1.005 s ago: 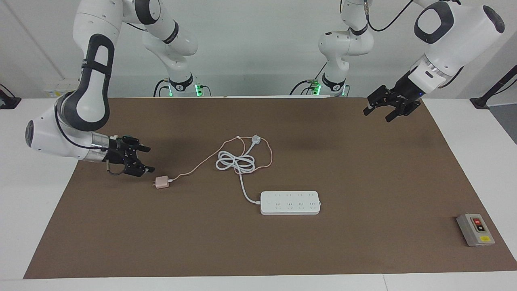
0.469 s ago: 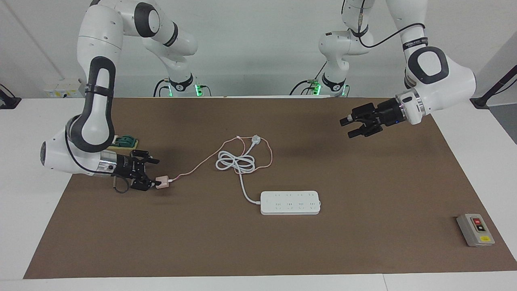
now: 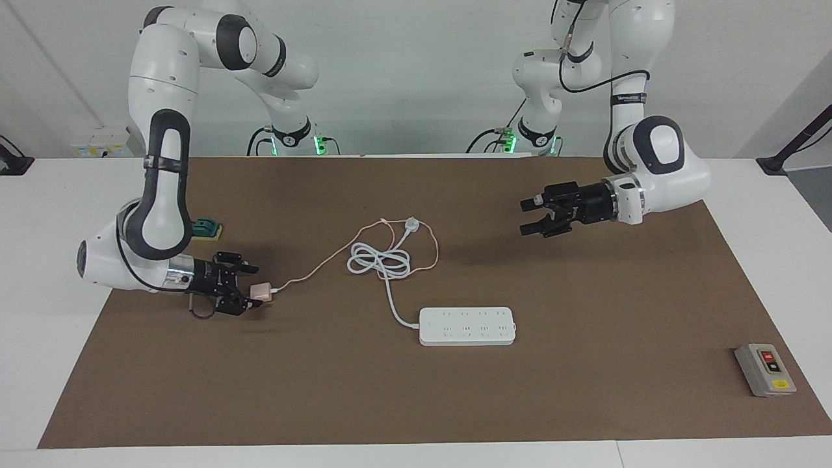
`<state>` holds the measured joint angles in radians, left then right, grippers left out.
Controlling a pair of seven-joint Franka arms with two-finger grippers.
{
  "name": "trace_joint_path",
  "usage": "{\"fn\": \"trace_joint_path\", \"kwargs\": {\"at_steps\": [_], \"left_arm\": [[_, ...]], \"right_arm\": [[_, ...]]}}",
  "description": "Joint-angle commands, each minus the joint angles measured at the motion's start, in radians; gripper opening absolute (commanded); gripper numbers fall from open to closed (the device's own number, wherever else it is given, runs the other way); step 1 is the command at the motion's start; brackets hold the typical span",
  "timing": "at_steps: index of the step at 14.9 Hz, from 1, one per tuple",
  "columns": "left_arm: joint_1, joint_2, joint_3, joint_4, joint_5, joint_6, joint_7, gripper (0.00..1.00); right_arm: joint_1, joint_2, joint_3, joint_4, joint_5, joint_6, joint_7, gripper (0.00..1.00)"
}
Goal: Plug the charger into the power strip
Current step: 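Grasp the power strip with the left gripper while the right gripper reaches the charger, then grasp the pink charger with the right gripper and lift it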
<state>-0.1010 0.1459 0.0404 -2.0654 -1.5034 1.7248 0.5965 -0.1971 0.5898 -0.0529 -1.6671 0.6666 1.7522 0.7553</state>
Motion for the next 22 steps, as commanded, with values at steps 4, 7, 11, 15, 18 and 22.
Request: {"fn": "trace_joint_path", "kwargs": {"at_steps": [4, 7, 11, 15, 18, 22], "left_arm": [[-0.121, 0.146, 0.009, -0.007, -0.242, -0.062, 0.171, 1.0], [-0.16, 0.146, 0.009, -0.004, -0.267, -0.036, 0.17, 1.0], [-0.187, 0.15, 0.009, -0.001, -0.275, 0.001, 0.174, 1.0], [-0.186, 0.15, 0.01, -0.001, -0.276, 0.013, 0.171, 1.0], [-0.195, 0.15, 0.01, -0.004, -0.278, 0.042, 0.172, 1.0], [-0.194, 0.15, 0.012, -0.007, -0.278, 0.041, 0.171, 1.0]], "right_arm": [[-0.019, 0.047, 0.005, 0.036, 0.042, 0.006, -0.048, 1.0], [-0.024, 0.045, 0.004, 0.024, 0.064, 0.038, -0.068, 0.65], [-0.021, 0.045, 0.002, 0.018, 0.062, 0.052, -0.074, 0.0], [-0.018, 0.039, 0.002, 0.018, 0.057, 0.047, -0.073, 0.0], [-0.004, 0.009, 0.004, 0.026, 0.056, 0.03, -0.024, 0.0], [0.047, -0.047, 0.015, 0.075, 0.051, -0.048, 0.136, 0.0]]}}
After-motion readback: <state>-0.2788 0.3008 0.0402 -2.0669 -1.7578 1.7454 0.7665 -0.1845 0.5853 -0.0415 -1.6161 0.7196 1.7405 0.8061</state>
